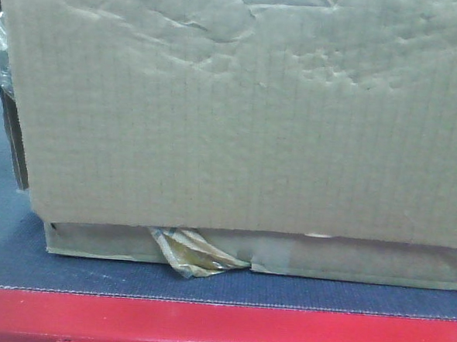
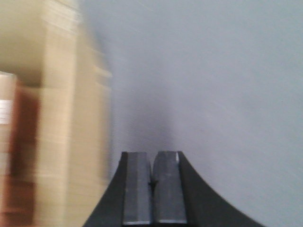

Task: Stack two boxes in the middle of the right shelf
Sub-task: 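Lift the stacked boxes off the red table with both grippers, then hold the boxes raised and turn the base away from the table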

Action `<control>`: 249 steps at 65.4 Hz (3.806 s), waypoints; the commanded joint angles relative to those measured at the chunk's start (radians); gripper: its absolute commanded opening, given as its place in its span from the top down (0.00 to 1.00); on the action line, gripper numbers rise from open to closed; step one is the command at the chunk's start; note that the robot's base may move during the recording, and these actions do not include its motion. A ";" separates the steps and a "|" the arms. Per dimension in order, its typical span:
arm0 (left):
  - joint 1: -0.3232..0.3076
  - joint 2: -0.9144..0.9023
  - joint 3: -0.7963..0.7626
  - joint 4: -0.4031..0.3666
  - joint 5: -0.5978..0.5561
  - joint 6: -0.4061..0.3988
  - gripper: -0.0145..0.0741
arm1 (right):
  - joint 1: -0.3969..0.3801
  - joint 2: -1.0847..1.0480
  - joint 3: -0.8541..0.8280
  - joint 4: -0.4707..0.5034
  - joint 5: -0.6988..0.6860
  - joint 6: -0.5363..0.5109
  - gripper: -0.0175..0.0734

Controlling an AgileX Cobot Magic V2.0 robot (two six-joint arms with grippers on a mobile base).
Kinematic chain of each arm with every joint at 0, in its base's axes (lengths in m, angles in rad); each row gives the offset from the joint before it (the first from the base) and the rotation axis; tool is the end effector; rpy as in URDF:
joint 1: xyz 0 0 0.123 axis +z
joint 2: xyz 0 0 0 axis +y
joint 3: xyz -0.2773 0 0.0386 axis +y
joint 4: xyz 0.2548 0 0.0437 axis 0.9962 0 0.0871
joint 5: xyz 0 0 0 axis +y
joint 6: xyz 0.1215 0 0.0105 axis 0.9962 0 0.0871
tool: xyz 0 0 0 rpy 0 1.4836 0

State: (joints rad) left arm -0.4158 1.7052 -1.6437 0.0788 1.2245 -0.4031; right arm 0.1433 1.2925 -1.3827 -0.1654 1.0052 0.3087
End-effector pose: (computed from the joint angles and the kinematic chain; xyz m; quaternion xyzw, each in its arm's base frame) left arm 0.3482 -0.1439 0.3073 0.0125 0.9819 -0.0379 0.1850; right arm 0.2923 0.0250 0.3782 0.0608 0.9267 0.0021 0.3707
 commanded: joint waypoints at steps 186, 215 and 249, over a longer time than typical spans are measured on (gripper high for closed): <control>-0.090 -0.045 -0.333 0.445 -0.322 -0.185 0.96 | 0.118 0.115 -0.143 -0.286 -0.482 0.316 0.96; -0.090 -0.045 -0.333 0.446 -0.324 -0.185 0.96 | 0.118 0.115 -0.143 -0.294 -0.482 0.316 0.96; -0.090 -0.045 -0.333 0.446 -0.324 -0.185 0.96 | 0.118 0.115 -0.143 -0.294 -0.482 0.316 0.96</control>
State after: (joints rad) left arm -0.4990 1.6680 -1.9628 0.5320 0.9451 -0.5778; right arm 0.2634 1.4214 -1.5128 -0.4439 0.5917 0.6181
